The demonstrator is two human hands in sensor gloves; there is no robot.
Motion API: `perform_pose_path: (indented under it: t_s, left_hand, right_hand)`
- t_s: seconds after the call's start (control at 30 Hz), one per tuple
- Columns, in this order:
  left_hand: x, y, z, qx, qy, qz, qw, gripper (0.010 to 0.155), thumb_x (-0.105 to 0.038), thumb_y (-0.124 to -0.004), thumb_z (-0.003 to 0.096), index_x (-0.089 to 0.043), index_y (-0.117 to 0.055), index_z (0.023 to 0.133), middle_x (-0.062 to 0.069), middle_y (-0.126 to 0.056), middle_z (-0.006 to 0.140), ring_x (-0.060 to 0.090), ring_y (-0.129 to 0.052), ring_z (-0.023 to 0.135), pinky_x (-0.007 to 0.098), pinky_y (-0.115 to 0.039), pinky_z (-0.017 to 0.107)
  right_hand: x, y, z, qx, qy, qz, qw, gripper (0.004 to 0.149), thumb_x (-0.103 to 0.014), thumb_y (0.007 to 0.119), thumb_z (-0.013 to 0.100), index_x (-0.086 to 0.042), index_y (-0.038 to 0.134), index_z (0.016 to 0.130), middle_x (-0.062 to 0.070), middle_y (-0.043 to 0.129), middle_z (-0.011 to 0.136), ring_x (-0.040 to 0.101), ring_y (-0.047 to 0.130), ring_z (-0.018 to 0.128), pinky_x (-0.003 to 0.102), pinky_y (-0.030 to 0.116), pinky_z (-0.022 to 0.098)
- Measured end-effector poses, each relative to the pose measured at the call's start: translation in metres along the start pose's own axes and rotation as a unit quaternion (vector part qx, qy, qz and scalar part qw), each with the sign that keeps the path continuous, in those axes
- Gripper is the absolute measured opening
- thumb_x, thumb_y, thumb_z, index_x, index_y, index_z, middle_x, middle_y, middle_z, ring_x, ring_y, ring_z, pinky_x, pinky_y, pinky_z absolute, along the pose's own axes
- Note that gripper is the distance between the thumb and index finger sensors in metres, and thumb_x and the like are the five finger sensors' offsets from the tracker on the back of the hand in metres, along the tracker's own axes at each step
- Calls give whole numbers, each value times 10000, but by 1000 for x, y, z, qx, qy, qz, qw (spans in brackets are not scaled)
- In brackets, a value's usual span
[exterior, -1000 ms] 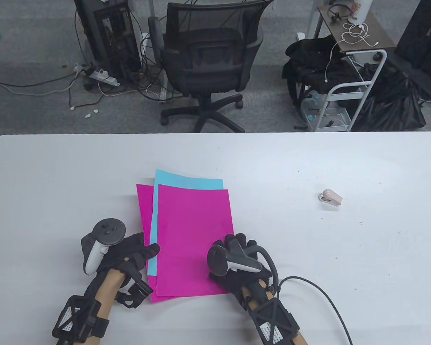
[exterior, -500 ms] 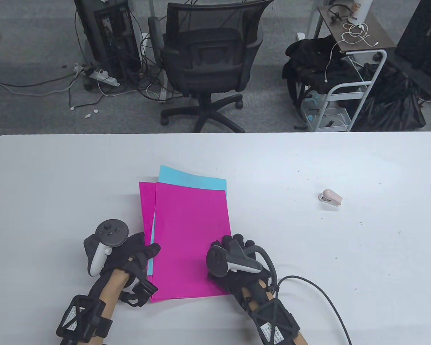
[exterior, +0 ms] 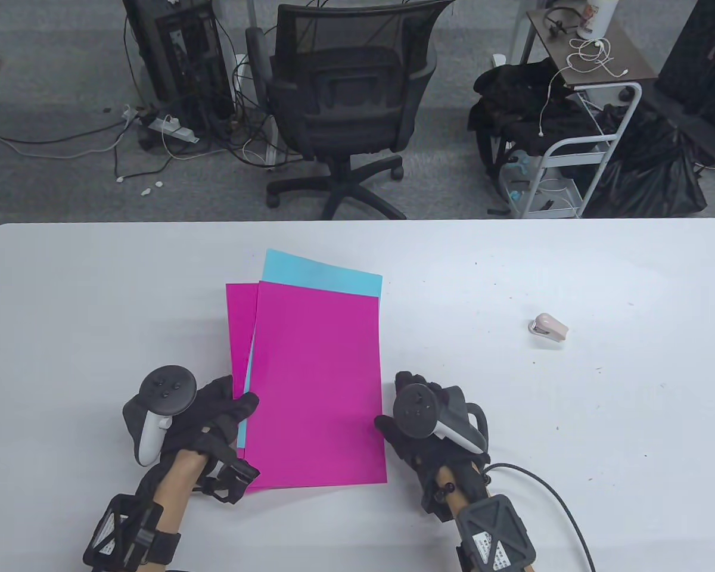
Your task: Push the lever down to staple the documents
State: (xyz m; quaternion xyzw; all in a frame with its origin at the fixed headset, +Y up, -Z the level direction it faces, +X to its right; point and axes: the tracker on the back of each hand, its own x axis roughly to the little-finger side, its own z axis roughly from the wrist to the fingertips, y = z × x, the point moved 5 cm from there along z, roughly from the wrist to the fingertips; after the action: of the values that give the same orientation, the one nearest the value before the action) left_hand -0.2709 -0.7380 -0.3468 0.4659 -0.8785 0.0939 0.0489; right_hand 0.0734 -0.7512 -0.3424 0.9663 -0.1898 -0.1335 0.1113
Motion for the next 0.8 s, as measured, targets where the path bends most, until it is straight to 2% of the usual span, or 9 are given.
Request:
perform_pose_path:
  t_s: [0.13, 0.27, 0.8]
  left_hand:
    - [-9, 10, -6, -23, -35, -34, 999, 465, -237, -887, 515, -91, -796, 947, 47, -1038, 752, 230, -1077, 589, 540, -895, 502]
    - [-19, 16, -13, -37, -66, -58, 995, 451, -239, -886, 517, -113, -801, 941, 40, -1037, 757, 229, -1076, 597, 540, -894, 506]
    - [-47, 22, -31, -53, -173, -105, 978, 408, -262, -882, 513, -216, -823, 915, -20, -1028, 792, 211, -1068, 644, 536, -878, 557]
  right_hand:
    - [12, -19, -10, 51, 8, 90, 995, 888, -486, 550, 551, 134, 198, 1080, 437, 402, 1065, 676, 557, 929, 730, 553, 654]
    - [21, -32, -15, 96, 7, 170, 981, 904, -488, 567, 554, 148, 190, 1073, 444, 422, 1054, 670, 589, 921, 726, 575, 649]
    - [13, -50, -26, 169, -63, 316, 931, 940, -481, 621, 557, 146, 136, 1061, 450, 389, 1052, 671, 578, 931, 732, 584, 644]
